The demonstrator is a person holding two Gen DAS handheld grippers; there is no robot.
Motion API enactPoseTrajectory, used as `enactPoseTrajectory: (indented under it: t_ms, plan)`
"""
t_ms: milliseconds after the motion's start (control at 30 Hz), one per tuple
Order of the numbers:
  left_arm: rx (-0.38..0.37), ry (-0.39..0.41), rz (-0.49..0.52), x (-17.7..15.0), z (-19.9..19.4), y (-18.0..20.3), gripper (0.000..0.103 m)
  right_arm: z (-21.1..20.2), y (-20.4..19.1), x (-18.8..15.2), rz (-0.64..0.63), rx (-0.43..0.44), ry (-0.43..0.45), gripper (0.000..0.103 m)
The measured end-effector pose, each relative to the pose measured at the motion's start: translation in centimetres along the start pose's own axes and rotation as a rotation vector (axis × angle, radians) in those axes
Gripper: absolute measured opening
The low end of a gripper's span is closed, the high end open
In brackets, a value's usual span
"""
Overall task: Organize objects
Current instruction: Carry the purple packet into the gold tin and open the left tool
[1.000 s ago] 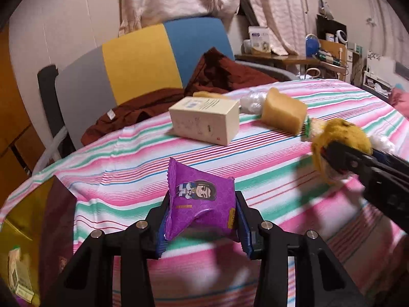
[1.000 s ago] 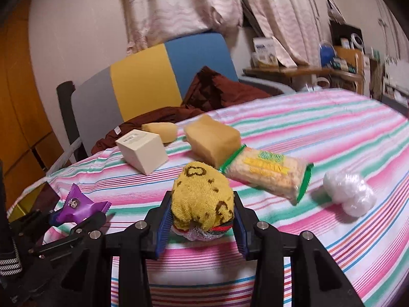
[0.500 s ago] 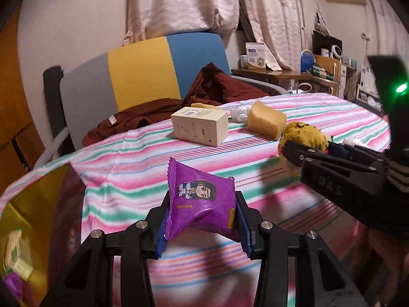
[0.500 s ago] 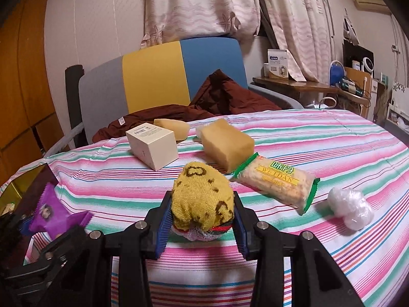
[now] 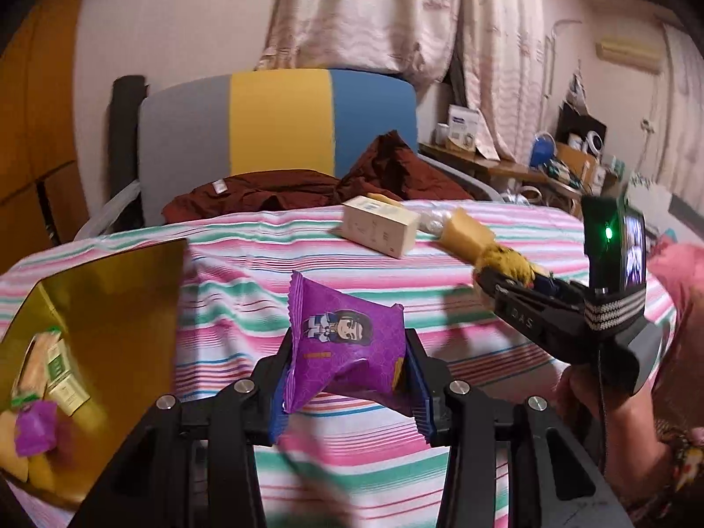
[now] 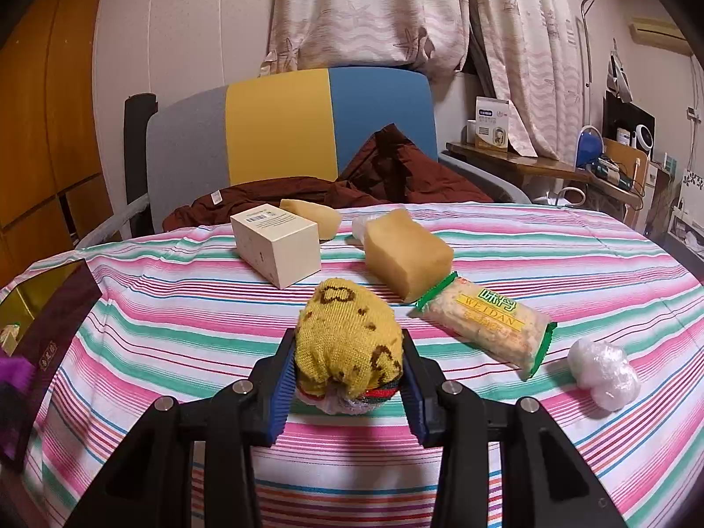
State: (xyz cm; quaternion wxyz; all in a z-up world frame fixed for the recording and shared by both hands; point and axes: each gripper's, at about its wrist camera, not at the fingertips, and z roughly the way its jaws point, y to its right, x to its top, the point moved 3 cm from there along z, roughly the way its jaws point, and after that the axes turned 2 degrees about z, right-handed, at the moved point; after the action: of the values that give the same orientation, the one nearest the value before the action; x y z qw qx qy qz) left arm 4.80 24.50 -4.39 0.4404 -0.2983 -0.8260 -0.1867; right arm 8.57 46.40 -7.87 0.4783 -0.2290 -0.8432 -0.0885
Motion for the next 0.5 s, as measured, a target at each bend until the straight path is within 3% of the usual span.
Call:
enactPoseTrajectory:
  t_ms: [500]
  plan:
    - [0.127, -0.057, -0.245, -2.2, -3.1, -10.7, 0.045, -0.8, -1.3, 0.1, -0.068, -0.006, 0.032, 0.042]
